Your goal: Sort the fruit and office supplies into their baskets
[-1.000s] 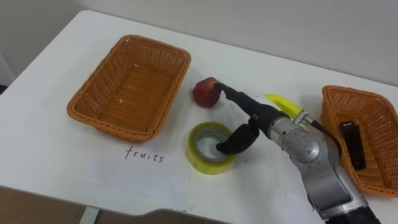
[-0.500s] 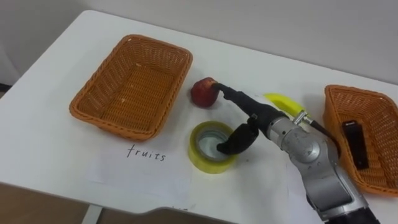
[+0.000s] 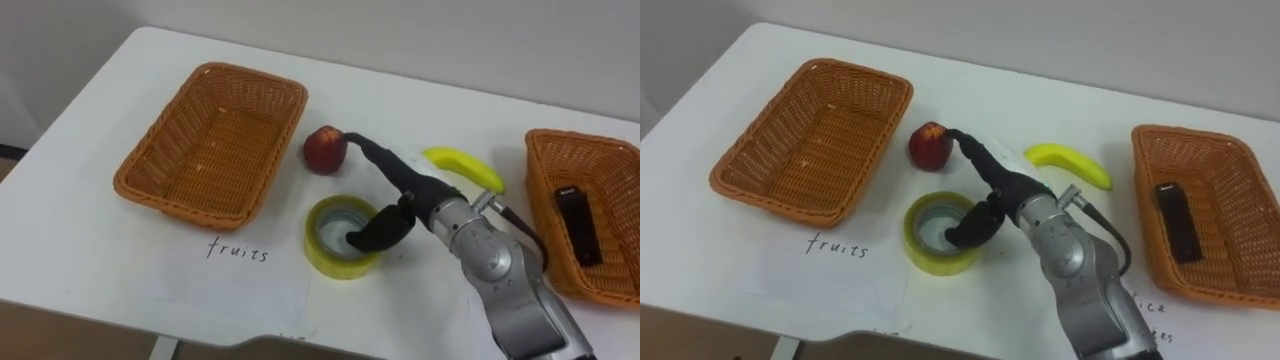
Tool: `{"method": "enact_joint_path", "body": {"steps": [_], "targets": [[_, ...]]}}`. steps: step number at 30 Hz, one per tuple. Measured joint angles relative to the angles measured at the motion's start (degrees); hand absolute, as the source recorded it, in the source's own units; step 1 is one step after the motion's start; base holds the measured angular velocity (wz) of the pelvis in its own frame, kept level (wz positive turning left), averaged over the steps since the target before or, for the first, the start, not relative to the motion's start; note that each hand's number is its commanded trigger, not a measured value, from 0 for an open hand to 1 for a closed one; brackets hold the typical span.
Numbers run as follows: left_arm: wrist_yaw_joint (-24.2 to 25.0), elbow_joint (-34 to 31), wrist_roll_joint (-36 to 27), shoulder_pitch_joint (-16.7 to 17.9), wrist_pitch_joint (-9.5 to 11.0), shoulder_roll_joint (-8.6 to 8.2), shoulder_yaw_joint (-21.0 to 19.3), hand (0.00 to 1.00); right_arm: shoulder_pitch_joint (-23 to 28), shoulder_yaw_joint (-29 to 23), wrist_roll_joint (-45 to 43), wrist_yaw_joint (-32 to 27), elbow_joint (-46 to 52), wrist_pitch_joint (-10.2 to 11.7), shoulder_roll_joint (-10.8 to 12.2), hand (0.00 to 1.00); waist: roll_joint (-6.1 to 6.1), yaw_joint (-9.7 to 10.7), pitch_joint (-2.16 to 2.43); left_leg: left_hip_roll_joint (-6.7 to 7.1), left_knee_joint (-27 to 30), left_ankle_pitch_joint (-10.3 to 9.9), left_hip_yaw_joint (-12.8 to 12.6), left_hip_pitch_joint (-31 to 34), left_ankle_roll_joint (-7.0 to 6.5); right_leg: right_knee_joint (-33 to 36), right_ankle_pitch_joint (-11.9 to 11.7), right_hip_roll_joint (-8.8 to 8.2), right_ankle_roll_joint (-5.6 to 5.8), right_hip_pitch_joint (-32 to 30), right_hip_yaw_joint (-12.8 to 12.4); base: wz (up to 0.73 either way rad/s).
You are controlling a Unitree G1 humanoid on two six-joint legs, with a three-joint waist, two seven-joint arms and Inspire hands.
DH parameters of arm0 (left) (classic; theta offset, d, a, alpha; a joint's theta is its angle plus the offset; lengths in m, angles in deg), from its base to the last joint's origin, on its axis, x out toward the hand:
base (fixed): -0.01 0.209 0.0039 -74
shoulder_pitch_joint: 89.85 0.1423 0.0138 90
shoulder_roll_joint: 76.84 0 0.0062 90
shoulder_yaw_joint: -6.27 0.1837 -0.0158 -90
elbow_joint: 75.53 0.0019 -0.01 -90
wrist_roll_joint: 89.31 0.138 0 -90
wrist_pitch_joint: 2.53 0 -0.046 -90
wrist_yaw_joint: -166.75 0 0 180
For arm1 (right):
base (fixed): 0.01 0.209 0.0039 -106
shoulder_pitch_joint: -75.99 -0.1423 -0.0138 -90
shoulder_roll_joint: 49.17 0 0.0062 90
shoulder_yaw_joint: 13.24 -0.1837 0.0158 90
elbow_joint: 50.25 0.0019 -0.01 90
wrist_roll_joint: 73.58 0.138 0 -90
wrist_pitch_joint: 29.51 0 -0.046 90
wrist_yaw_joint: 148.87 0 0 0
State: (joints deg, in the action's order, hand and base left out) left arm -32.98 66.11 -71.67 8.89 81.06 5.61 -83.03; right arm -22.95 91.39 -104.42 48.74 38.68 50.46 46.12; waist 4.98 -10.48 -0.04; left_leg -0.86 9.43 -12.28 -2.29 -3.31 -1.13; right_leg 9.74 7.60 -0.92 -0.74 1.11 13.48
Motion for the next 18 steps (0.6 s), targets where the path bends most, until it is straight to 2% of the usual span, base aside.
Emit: {"method": "enact_joint_path", "body": {"steps": [4, 13, 18], "targets": [[0.0, 0.0, 0.0, 0.1, 0.1, 0.00, 0.0, 0.00, 0.8, 0.0, 0.0, -0.2, 0.0, 0.1, 0.0, 0.00, 0.52, 0.3, 0.33, 0.05, 0.1, 0.0, 0.0, -0.1, -0.01, 0.0, 0.0, -0.08, 0.00, 0.1, -0.1, 0.00], [0.1, 0.0, 0.0, 0.3, 0.2, 0.25, 0.0, 0.00, 2.1, 0.0, 0.0, 1.0, 0.1, 0.1, -0.4, 0.00, 1.70, 0.7, -0.17, 0.05, 0.1, 0.0, -0.1, -0.3, -0.01, 0.2, 0.0, -0.02, -0.01, 0.3, -0.4, 0.00], [0.1, 0.0, 0.0, 0.3, 0.2, 0.73, 0.0, 0.00, 2.1, -0.2, 0.1, 2.6, 0.0, 0.1, -0.4, 0.00, 1.86, 0.8, -0.20, 0.04, 0.1, 0.0, -0.2, -0.4, 0.00, 0.2, 0.0, 0.04, -0.01, 0.3, -0.5, 0.00]]}}
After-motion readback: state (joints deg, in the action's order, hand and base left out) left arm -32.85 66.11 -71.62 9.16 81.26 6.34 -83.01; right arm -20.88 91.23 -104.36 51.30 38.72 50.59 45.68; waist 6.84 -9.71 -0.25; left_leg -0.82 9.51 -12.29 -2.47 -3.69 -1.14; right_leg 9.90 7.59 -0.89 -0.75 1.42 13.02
